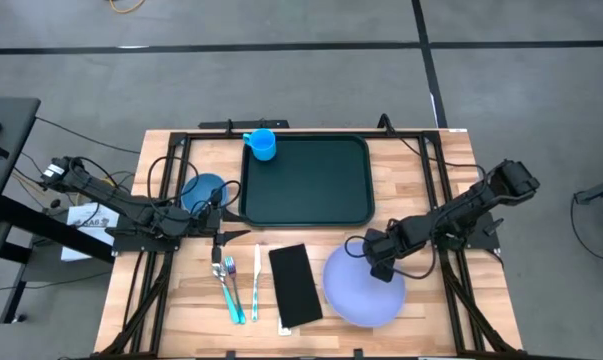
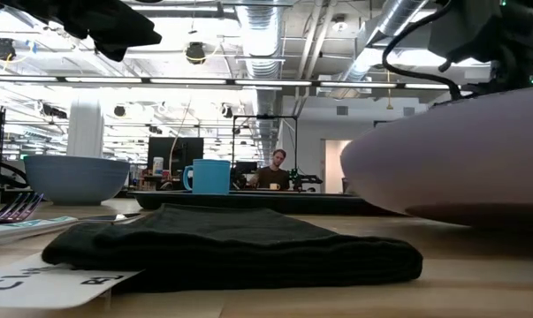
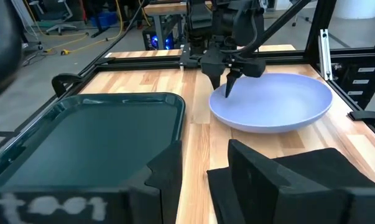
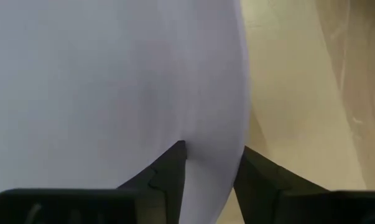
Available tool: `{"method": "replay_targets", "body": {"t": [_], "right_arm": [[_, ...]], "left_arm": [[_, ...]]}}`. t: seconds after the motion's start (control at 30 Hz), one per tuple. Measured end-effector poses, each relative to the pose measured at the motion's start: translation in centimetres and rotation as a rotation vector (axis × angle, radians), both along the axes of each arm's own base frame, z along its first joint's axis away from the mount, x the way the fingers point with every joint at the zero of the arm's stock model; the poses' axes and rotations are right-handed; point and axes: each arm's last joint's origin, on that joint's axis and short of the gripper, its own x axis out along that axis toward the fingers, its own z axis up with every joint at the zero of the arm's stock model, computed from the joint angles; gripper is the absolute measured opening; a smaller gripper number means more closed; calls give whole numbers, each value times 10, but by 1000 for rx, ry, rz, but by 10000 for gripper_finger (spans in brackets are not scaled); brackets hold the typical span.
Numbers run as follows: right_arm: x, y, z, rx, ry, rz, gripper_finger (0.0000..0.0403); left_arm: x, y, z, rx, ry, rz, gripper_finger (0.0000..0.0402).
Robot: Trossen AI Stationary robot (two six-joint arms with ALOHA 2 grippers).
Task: Set up tray
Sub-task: Put the purple plate on the black tray below the blue cup
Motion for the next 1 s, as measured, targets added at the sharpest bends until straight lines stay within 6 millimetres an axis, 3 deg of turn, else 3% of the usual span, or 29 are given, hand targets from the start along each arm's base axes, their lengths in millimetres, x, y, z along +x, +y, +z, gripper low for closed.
{"method": "replay_targets", "body": {"t": [0.37, 0.7, 1.0], "right_arm": [[-3, -3, 19, 56, -89, -7, 9], [-1, -25, 35, 189, -134, -79, 5], [18, -68, 63, 221, -271, -211, 3]], "left_arm": [[0, 0, 0, 0, 0, 1, 118], [0, 0, 0, 0, 0, 1, 118], [0, 0, 0, 1, 0, 1, 118]]}}
